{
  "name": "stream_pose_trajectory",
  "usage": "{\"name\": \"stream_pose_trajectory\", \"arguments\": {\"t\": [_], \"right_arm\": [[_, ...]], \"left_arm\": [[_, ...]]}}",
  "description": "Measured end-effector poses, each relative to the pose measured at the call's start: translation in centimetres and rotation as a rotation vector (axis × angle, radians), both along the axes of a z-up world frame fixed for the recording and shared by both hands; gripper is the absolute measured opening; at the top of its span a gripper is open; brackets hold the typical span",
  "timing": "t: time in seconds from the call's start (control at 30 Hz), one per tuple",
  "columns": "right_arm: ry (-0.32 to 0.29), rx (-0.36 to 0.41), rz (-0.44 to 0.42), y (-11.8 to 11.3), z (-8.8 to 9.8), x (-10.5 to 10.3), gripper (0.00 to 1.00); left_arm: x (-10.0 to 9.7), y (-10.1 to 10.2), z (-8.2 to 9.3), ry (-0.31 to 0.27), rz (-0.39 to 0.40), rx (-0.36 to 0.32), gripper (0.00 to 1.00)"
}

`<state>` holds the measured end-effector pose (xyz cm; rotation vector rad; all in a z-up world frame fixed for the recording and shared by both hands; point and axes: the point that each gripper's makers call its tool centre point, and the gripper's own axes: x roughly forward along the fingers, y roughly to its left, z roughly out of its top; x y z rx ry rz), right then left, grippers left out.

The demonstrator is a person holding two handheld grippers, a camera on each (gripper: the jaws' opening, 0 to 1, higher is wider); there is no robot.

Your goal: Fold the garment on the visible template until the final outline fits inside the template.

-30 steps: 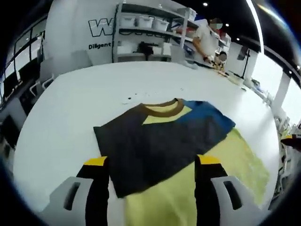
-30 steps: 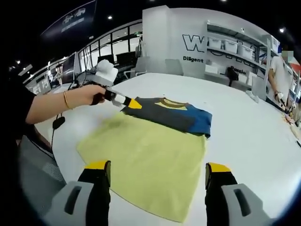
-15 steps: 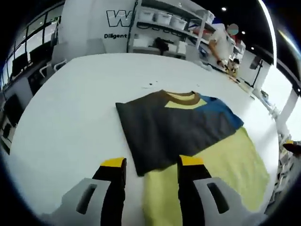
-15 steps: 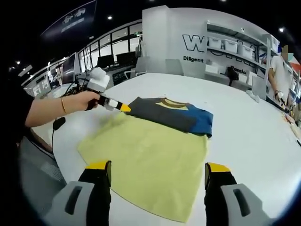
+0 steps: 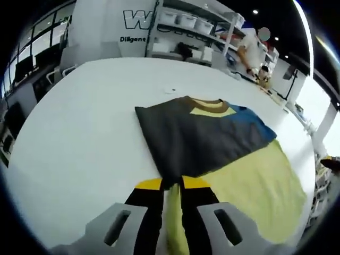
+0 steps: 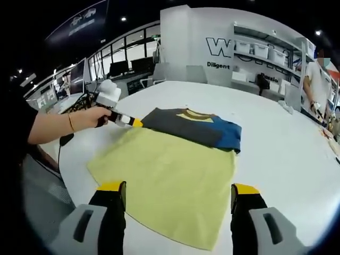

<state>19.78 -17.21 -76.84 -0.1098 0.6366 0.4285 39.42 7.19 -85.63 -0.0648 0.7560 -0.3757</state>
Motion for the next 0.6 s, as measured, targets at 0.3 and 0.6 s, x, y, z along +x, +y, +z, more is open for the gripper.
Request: {"name": "stream_pose_trajectory", "arguments": {"t": [0.3, 0.6], "right_arm": [[0.002, -0.003, 0.006, 0.1, 0.2, -0.3, 0.79], [0.027, 0.0, 0.016, 0.4, -0.3, -0.8, 0.8]], "left_arm": [[0.0, 0.2, 0.2, -0.042, -0.04, 0.06, 0.03], [-0.4, 2.3, 0.4, -0.033, -0.049, 0.101, 0.03]]}}
